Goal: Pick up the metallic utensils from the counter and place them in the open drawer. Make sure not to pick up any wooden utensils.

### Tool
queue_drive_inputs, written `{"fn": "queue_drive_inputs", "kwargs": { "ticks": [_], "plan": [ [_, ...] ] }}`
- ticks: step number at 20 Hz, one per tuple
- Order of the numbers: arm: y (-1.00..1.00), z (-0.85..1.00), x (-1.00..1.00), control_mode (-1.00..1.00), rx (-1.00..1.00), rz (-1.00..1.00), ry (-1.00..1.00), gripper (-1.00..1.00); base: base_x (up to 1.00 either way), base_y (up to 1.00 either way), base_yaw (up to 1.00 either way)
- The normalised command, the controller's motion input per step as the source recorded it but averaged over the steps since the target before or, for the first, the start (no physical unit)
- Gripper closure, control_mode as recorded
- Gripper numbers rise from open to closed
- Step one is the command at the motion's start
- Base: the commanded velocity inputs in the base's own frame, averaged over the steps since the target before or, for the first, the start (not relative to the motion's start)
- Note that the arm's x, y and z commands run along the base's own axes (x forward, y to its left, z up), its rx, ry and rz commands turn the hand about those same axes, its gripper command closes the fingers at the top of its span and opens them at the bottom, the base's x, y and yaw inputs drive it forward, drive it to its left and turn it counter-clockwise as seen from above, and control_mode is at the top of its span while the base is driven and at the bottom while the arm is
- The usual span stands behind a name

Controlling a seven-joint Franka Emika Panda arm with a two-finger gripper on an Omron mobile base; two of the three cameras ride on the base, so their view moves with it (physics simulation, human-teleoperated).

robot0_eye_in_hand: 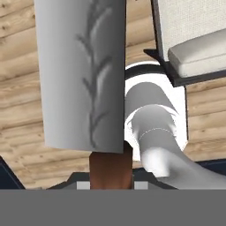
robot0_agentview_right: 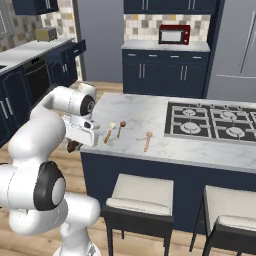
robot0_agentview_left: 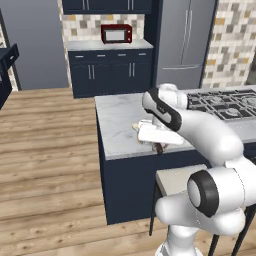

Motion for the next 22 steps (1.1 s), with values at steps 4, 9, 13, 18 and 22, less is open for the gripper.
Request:
{"fn": "queue_drive_inputs", "kwargs": {
  "ticks": [4,9,13,18,22],
  "plan": [
    [0.85,-0.17,0.00,-1.00,-0.01,0.00,0.00,1.00,0.00,0.00,0.00],
    [0.00,0.00,0.00,1.00,0.00,0.00,0.00,1.00,0.00,1.00,-0.01],
    [0.00,0.00,0.00,1.00,0.00,0.00,0.00,1.00,0.08,1.00,-0.02],
    [0.00,0.00,0.00,1.00,0.00,0.00,0.00,1.00,0.27,1.00,0.00],
    [0.00,0.00,0.00,1.00,0.00,0.00,0.00,1.00,0.60,0.90,-0.03]
  ]
}}
